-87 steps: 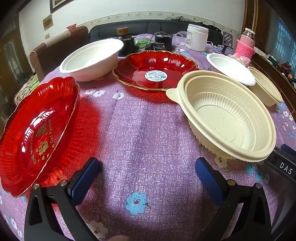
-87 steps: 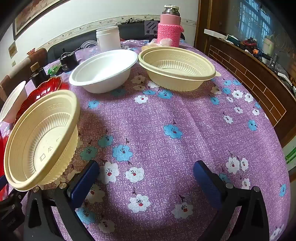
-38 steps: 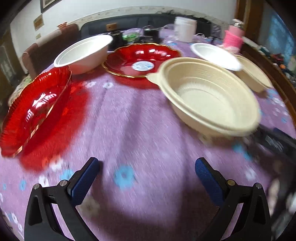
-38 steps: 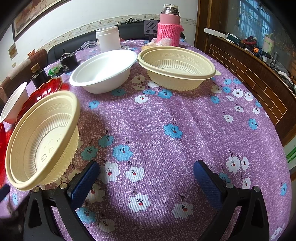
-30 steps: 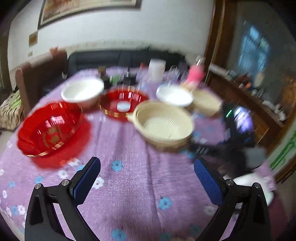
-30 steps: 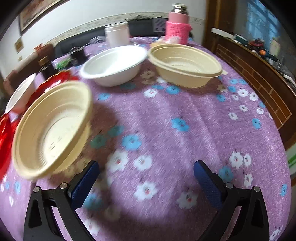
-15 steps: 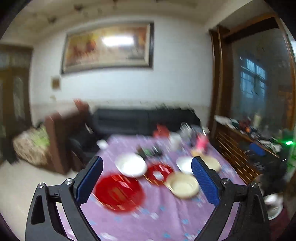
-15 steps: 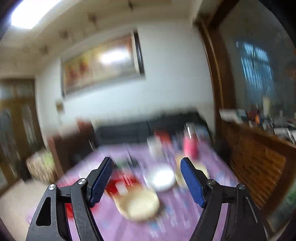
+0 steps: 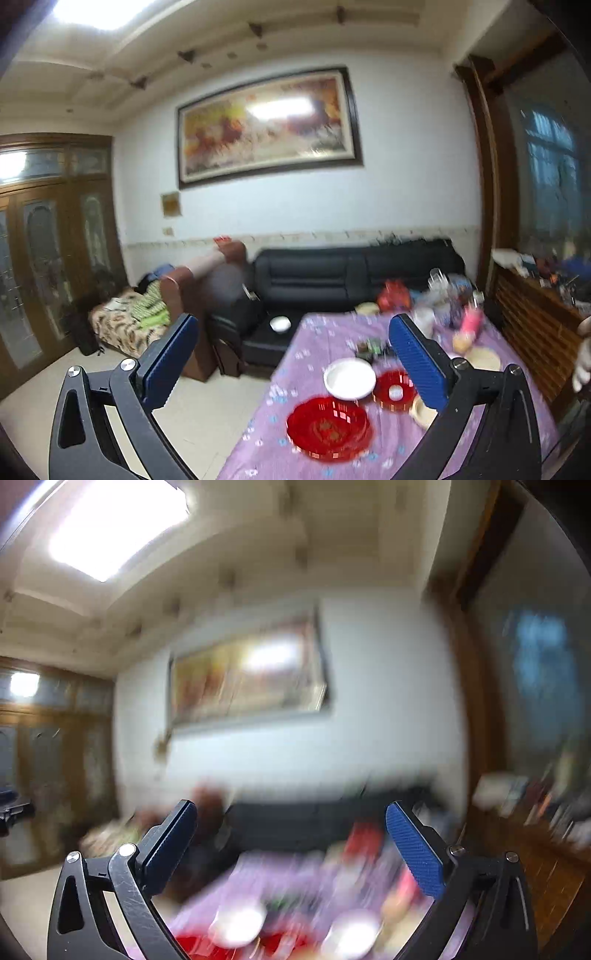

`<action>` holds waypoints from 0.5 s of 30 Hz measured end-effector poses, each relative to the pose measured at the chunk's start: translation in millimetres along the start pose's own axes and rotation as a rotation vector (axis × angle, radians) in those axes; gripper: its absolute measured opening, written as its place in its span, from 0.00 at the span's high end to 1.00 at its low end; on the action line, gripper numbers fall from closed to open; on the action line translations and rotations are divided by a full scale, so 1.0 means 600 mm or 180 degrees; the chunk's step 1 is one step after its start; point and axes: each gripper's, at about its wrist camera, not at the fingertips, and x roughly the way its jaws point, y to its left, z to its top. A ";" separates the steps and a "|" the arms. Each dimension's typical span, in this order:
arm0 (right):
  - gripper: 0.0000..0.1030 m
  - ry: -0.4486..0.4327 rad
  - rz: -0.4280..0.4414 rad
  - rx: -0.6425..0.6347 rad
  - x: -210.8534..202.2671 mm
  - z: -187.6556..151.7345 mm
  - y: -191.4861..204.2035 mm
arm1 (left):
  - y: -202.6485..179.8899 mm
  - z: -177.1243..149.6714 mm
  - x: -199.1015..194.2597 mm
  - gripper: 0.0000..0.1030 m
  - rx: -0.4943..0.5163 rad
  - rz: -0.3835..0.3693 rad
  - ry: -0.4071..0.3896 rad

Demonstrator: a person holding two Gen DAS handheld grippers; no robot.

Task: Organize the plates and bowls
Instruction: 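Move both tools toward the large red scalloped plate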

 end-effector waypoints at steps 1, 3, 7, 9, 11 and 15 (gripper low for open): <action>0.01 0.0481 0.0056 -0.0042 0.062 -0.043 -0.002 | -0.003 -0.018 0.013 0.00 0.0001 -0.0032 0.0091; 0.07 0.0764 -0.0124 -0.0047 0.129 -0.126 -0.003 | -0.005 -0.071 0.064 0.00 -0.0041 -0.0150 0.0444; 0.10 0.1098 -0.0174 0.0034 0.203 -0.218 -0.015 | -0.028 -0.139 0.150 0.00 -0.0043 -0.0453 0.0958; 0.10 0.1099 -0.0129 0.0127 0.225 -0.240 -0.017 | -0.035 -0.167 0.187 0.00 0.0018 -0.0502 0.1066; 0.10 0.1082 -0.0073 0.0205 0.252 -0.259 -0.018 | -0.048 -0.197 0.216 0.00 0.0020 -0.0578 0.1144; 0.10 0.1348 0.0105 0.0229 0.299 -0.318 -0.020 | -0.031 -0.249 0.274 0.00 -0.0127 -0.0602 0.1318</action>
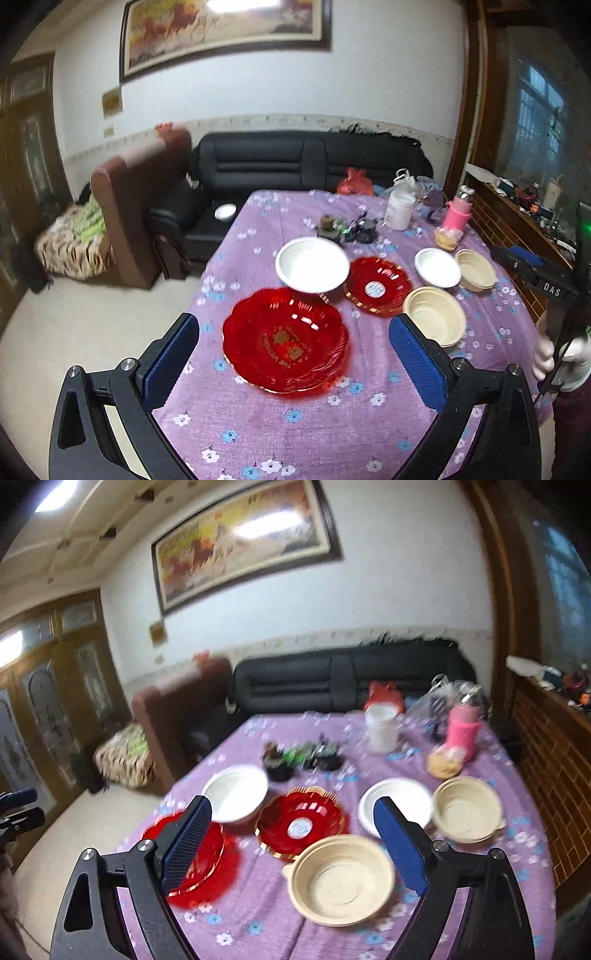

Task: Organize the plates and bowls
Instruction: 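Move both tools toward the large red scalloped plate, then close the left gripper on the large red plate rim while the right gripper grips it too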

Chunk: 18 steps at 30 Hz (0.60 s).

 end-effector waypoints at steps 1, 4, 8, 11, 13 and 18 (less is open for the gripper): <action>0.10 0.0118 0.0062 -0.0014 0.023 -0.008 0.010 | 0.012 0.000 0.019 0.00 -0.0044 -0.0008 0.0046; 0.10 0.0461 0.0268 0.0008 0.075 -0.039 0.037 | 0.057 -0.021 0.064 0.00 -0.0229 0.0073 0.0156; 0.12 0.0645 0.0473 -0.0009 0.138 -0.081 0.066 | 0.129 -0.060 0.123 0.00 -0.0546 0.0217 0.0241; 0.12 0.0751 0.0573 -0.0013 0.173 -0.099 0.088 | 0.181 -0.094 0.176 0.00 -0.0820 0.0255 0.0479; 0.15 0.0913 0.0645 -0.0002 0.205 -0.113 0.103 | 0.218 -0.119 0.214 0.00 -0.1084 0.0141 0.0673; 0.26 0.1214 0.0690 -0.0047 0.278 -0.147 0.149 | 0.242 -0.134 0.261 0.00 -0.1311 -0.0004 0.0726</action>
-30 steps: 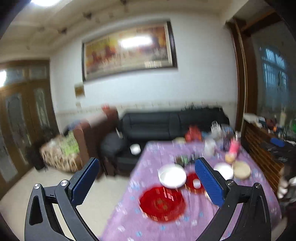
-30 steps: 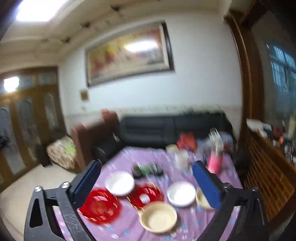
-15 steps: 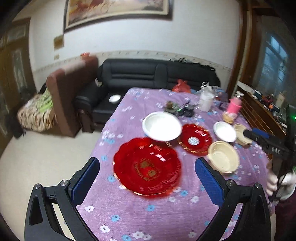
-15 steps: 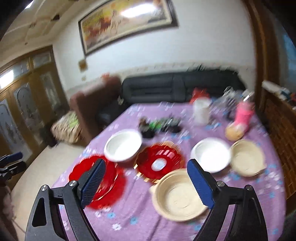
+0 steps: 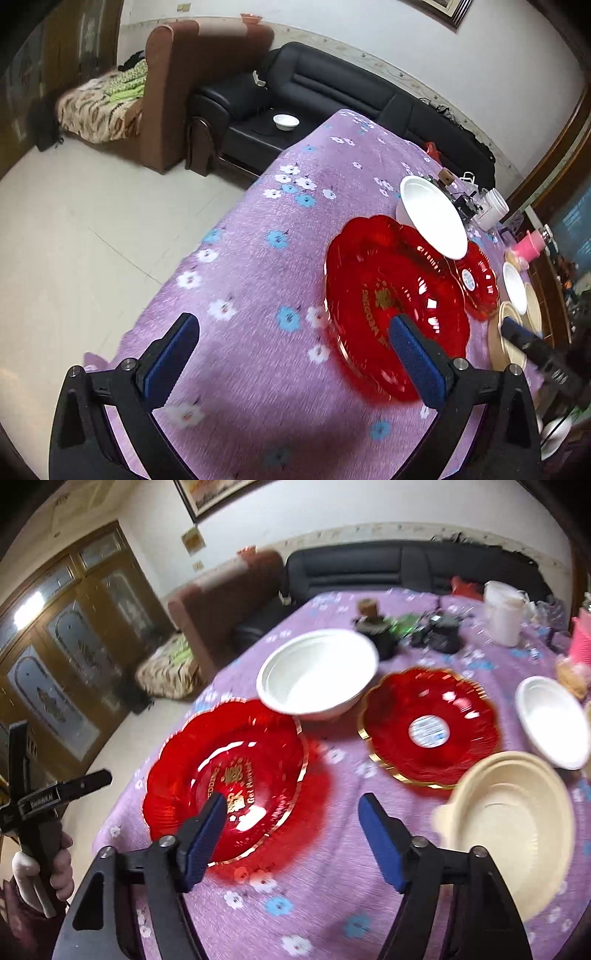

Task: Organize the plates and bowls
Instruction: 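Close the left gripper on the large red plate rim while the right gripper grips it too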

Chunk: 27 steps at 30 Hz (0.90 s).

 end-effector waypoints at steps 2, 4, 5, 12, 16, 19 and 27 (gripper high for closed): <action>0.28 0.0051 -0.0069 -0.0021 0.030 0.001 0.014 | -0.017 0.004 0.017 0.01 0.0044 -0.0072 0.0028; 0.32 0.0096 -0.0188 -0.0061 0.062 0.000 0.026 | -0.032 0.007 0.038 0.05 0.0082 -0.0076 0.0091; 0.35 0.0125 -0.0223 -0.0056 0.073 0.001 0.030 | -0.038 0.010 0.051 0.08 0.0073 -0.0083 0.0141; 0.50 0.0283 -0.0308 0.0205 0.138 0.004 0.014 | -0.036 0.024 0.144 0.37 -0.0095 -0.0116 0.0422; 0.53 0.0351 -0.0277 0.0347 0.163 0.002 -0.007 | -0.047 0.027 0.149 0.54 -0.0039 -0.0093 0.0390; 0.70 0.0324 -0.0276 0.0344 0.164 0.004 -0.011 | -0.054 0.025 0.155 0.81 0.0030 -0.0059 0.0450; 0.88 0.0387 -0.0079 0.0308 0.153 -0.006 -0.006 | -0.050 0.008 0.133 0.85 0.0030 0.0024 0.0468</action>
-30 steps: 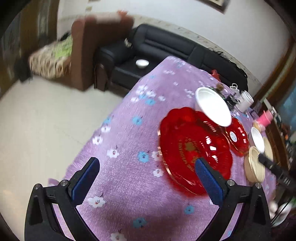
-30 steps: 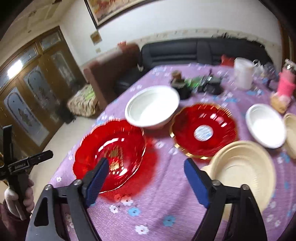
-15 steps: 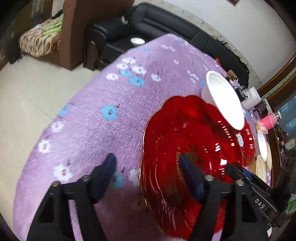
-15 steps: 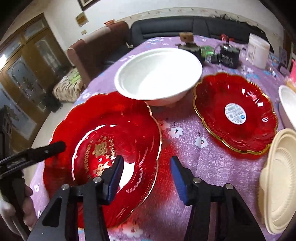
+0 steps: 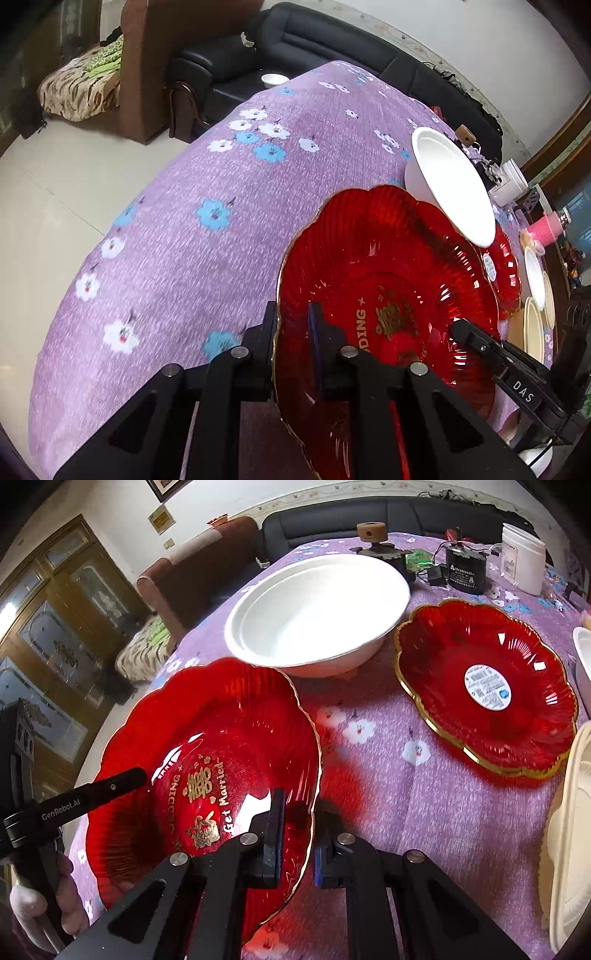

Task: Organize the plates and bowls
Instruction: 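Carry the large red plate with both grippers and set it down, opening both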

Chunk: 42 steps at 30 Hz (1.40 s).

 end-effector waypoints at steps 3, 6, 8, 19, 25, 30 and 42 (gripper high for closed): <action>0.88 0.0004 0.0045 -0.0037 -0.012 -0.011 0.004 | 0.003 -0.016 -0.014 0.85 -0.0012 -0.0014 -0.0014; 0.88 -0.0054 0.0039 -0.0118 -0.029 -0.025 0.011 | 0.002 -0.033 -0.031 0.85 -0.0004 -0.0036 -0.0064; 0.88 -0.0118 0.0025 -0.0178 -0.043 -0.034 0.020 | -0.002 -0.041 -0.041 0.85 0.0017 -0.0037 -0.0119; 0.88 -0.0569 -0.0006 -0.0339 -0.107 -0.094 0.036 | -0.030 -0.081 -0.096 0.85 0.0209 0.0076 -0.0555; 0.87 -0.0612 -0.0223 -0.0496 -0.094 -0.100 0.053 | -0.026 -0.077 -0.064 0.83 0.0196 0.0213 -0.0474; 0.87 -0.0530 -0.0245 -0.0476 -0.071 -0.104 0.038 | -0.022 -0.075 -0.036 0.82 0.0176 0.0261 -0.0377; 0.80 -0.0457 -0.0086 -0.0259 -0.067 -0.103 0.016 | -0.029 -0.082 -0.082 0.41 0.0113 0.0375 -0.0649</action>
